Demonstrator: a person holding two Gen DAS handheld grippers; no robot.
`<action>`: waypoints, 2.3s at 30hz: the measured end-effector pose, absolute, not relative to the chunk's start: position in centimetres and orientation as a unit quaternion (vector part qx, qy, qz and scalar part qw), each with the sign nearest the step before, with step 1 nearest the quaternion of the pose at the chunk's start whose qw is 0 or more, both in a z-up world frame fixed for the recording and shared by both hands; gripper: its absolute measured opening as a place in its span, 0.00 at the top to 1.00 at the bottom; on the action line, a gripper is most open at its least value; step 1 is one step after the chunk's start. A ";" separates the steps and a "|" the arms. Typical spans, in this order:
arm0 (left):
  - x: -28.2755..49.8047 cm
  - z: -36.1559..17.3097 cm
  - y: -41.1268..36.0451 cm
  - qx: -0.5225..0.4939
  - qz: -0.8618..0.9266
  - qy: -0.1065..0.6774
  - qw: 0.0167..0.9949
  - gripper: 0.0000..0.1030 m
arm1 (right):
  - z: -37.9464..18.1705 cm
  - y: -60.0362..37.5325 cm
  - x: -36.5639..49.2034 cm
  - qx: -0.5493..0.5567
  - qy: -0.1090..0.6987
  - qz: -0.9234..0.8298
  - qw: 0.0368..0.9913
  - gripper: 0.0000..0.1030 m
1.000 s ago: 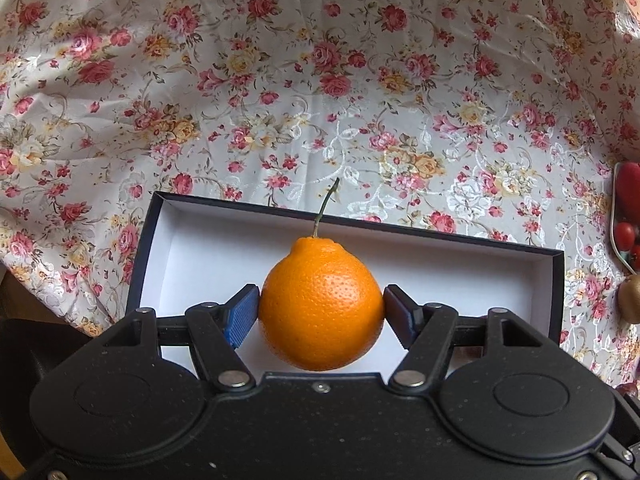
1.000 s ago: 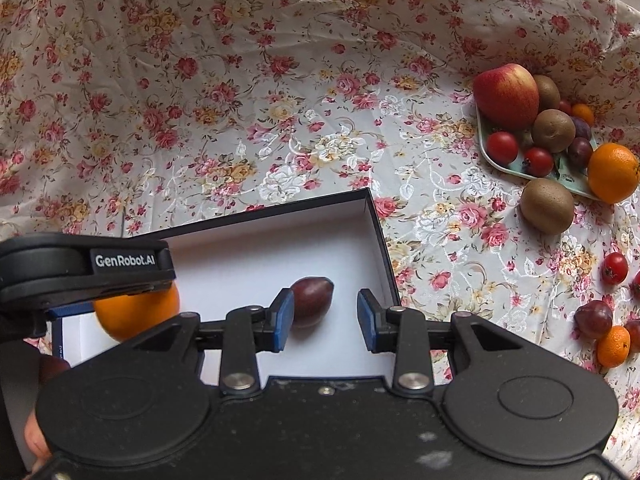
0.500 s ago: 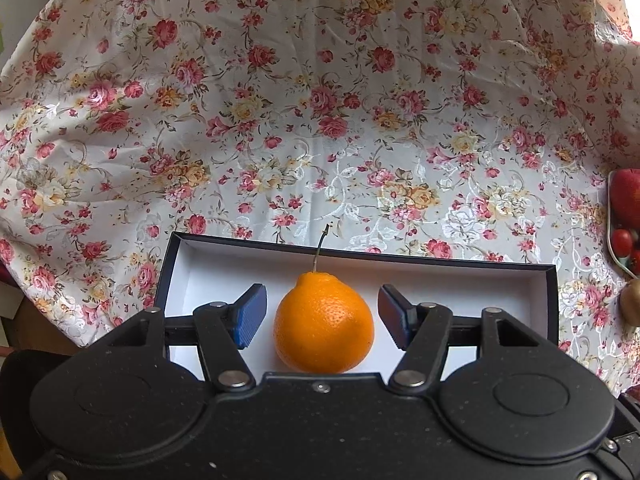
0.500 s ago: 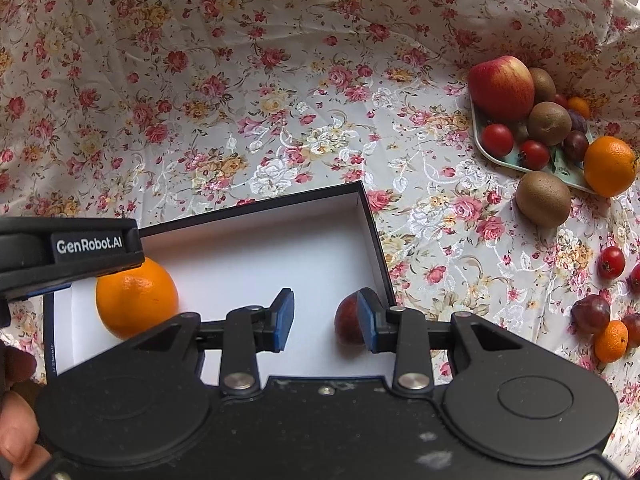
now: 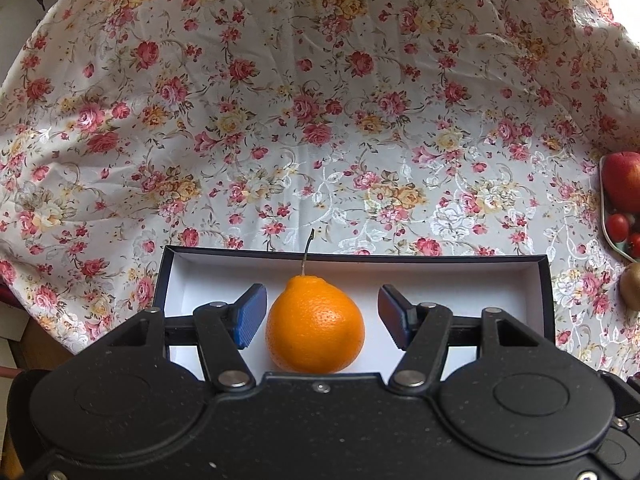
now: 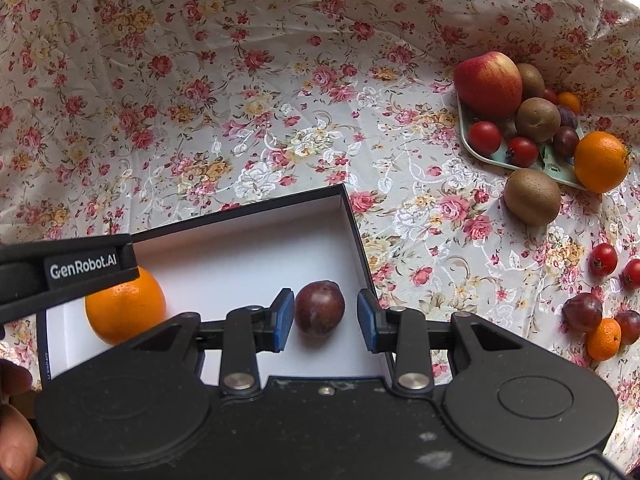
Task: Organize fruits
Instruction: 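Withdraw both grippers from the box toward the loose fruit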
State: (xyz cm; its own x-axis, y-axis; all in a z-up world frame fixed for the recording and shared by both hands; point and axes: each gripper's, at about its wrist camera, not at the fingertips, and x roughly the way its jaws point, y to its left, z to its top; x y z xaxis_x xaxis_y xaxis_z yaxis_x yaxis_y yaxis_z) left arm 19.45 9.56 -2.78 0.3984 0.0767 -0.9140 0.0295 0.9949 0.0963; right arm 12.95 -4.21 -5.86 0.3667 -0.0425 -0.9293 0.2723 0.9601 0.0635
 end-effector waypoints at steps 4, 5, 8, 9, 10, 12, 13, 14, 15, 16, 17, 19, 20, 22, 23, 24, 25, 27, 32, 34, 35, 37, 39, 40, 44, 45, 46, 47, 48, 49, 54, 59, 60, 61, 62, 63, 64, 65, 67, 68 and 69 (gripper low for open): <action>19.5 -2.8 9.4 0.051 0.011 0.550 0.834 0.36 | -5.9 -4.4 13.0 0.102 0.557 -0.101 0.818 0.65; 19.5 -2.8 9.3 0.052 0.010 0.550 0.833 0.36 | -5.9 -4.5 13.0 0.102 0.558 -0.104 0.817 0.65; 19.3 -2.6 8.7 0.060 0.005 0.546 0.835 0.36 | -6.0 -4.8 13.0 0.102 0.563 -0.110 0.813 0.65; 19.2 -2.6 8.5 0.064 0.004 0.545 0.836 0.36 | -6.0 -4.9 13.0 0.103 0.564 -0.111 0.812 0.65; 19.2 -2.6 8.3 0.067 0.003 0.544 0.837 0.36 | -6.0 -5.0 13.0 0.104 0.564 -0.113 0.811 0.65; 19.1 -2.5 7.9 0.068 -0.001 0.543 0.837 0.36 | -5.9 -5.4 12.8 0.105 0.564 -0.116 0.811 0.65; 19.1 -2.4 7.7 0.068 -0.002 0.543 0.837 0.36 | -5.8 -5.5 12.8 0.104 0.564 -0.118 0.811 0.65; 19.0 -2.4 7.5 0.069 -0.004 0.543 0.837 0.36 | -5.7 -5.6 12.7 0.104 0.563 -0.119 0.811 0.65; 19.0 -2.4 7.3 0.070 -0.005 0.542 0.837 0.36 | -5.6 -5.8 12.7 0.104 0.563 -0.121 0.811 0.65; 19.0 -2.3 7.0 0.073 -0.005 0.542 0.837 0.36 | -5.6 -6.0 12.6 0.105 0.563 -0.122 0.811 0.65; 18.9 -2.3 6.8 0.074 -0.006 0.541 0.837 0.36 | -5.5 -6.3 12.5 0.106 0.562 -0.125 0.811 0.65; 18.8 -2.3 6.3 0.076 -0.010 0.542 0.837 0.36 | -5.3 -6.8 12.4 0.107 0.563 -0.128 0.809 0.65; 18.8 -2.2 6.0 0.077 -0.013 0.543 0.836 0.36 | -5.3 -7.0 12.3 0.108 0.563 -0.131 0.809 0.65; 18.7 -2.2 5.4 0.079 -0.018 0.544 0.835 0.36 | -5.2 -7.5 12.1 0.110 0.564 -0.136 0.807 0.65; 18.6 -2.2 5.1 0.081 -0.021 0.544 0.835 0.36 | -5.2 -7.9 12.0 0.111 0.564 -0.138 0.807 0.65; 18.5 -2.1 4.7 0.083 -0.023 0.544 0.835 0.36 | -5.1 -8.1 11.9 0.112 0.564 -0.140 0.806 0.65; 18.5 -2.1 4.4 0.086 -0.025 0.544 0.834 0.36 | -5.1 -8.4 11.8 0.113 0.564 -0.141 0.806 0.65; 18.3 -2.1 3.7 0.090 -0.030 0.545 0.833 0.36 | -5.0 -8.9 11.6 0.114 0.563 -0.145 0.805 0.65; 17.9 -1.8 1.9 0.093 -0.048 0.546 0.831 0.36 | -4.8 -10.4 10.8 0.115 0.562 -0.156 0.804 0.65; 17.7 -1.6 1.1 0.095 -0.055 0.546 0.831 0.36 | -4.7 -10.9 10.5 0.116 0.562 -0.160 0.803 0.65; 17.6 -1.6 0.7 0.094 -0.059 0.546 0.830 0.36 | -4.6 -11.3 10.3 0.116 0.562 -0.163 0.803 0.65; 17.4 -1.5 -0.3 0.095 -0.068 0.548 0.829 0.36 | -4.5 -12.1 9.9 0.117 0.562 -0.169 0.801 0.65; 17.1 -1.5 -1.3 0.099 -0.075 0.548 0.827 0.36 | -4.4 -12.9 9.5 0.118 0.562 -0.175 0.800 0.65; 16.9 -1.4 -1.8 0.103 -0.079 0.547 0.827 0.36 | -4.4 -13.2 9.3 0.119 0.562 -0.179 0.799 0.65; 16.2 -1.5 -3.9 0.113 -0.093 0.548 0.823 0.36 | -4.2 -15.3 8.3 0.126 0.562 -0.195 0.794 0.65; 16.0 -1.5 -4.3 0.115 -0.097 0.549 0.822 0.36 | -4.2 -15.8 8.1 0.129 0.562 -0.199 0.793 0.65; 15.8 -1.5 -4.9 0.118 -0.101 0.549 0.822 0.36 | -4.1 -16.4 7.8 0.132 0.561 -0.202 0.792 0.65; 15.6 -1.6 -5.5 0.122 -0.104 0.549 0.821 0.36 | -4.0 -16.8 7.5 0.133 0.561 -0.205 0.791 0.65; 15.5 -1.7 -6.0 0.126 -0.106 0.549 0.819 0.36 | -4.0 -17.4 7.2 0.135 0.560 -0.209 0.790 0.65; 15.3 -1.7 -6.5 0.129 -0.110 0.550 0.818 0.36 | -3.9 -17.9 7.0 0.137 0.559 -0.212 0.790 0.65; 14.7 -2.0 -8.9 0.131 -0.129 0.559 0.808 0.36 | -3.8 -20.3 5.7 0.145 0.559 -0.230 0.783 0.65; 13.9 -2.3 -11.3 0.141 -0.141 0.560 0.804 0.36 | -4.0 -22.8 4.4 0.154 0.561 -0.248 0.775 0.65; 13.7 -2.4 -11.9 0.142 -0.145 0.561 0.802 0.36 | -4.0 -23.2 4.2 0.155 0.561 -0.252 0.773 0.65; 13.5 -2.5 -12.4 0.143 -0.148 0.563 0.801 0.36 | -4.1 -23.7 3.9 0.156 0.562 -0.255 0.771 0.65; 13.4 -2.6 -12.9 0.143 -0.152 0.564 0.799 0.36 | -4.2 -24.1 3.7 0.157 0.562 -0.259 0.770 0.65; 13.3 -2.6 -13.3 0.144 -0.155 0.565 0.797 0.36 | -4.3 -24.6 3.5 0.157 0.563 -0.262 0.768 0.65; 13.0 -2.7 -13.8 0.145 -0.159 0.567 0.796 0.36 | -4.4 -25.1 3.2 0.158 0.564 -0.266 0.765 0.65; 12.9 -2.8 -14.3 0.146 -0.162 0.567 0.794 0.36 | -4.5 -25.5 3.0 0.160 0.565 -0.268 0.764 0.65; 12.5 -2.9 -15.2 0.150 -0.168 0.568 0.792 0.36 | -4.7 -26.4 2.5 0.166 0.567 -0.273 0.759 0.65; 12.3 -3.0 -15.7 0.151 -0.171 0.568 0.790 0.36 | -4.8 -26.8 2.3 0.168 0.568 -0.276 0.757 0.65; 12.1 -3.0 -16.0 0.153 -0.174 0.569 0.789 0.36 | -5.0 -27.3 2.1 0.171 0.569 -0.279 0.754 0.65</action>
State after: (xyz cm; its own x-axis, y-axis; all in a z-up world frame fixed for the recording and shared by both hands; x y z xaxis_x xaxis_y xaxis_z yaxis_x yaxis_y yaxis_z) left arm 12.15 -16.05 -3.01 0.2928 -0.1013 -0.9508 0.4490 0.8925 0.0432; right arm 2.11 -27.28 -4.97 0.1962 -0.2268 -0.9540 0.6158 0.7856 -0.0601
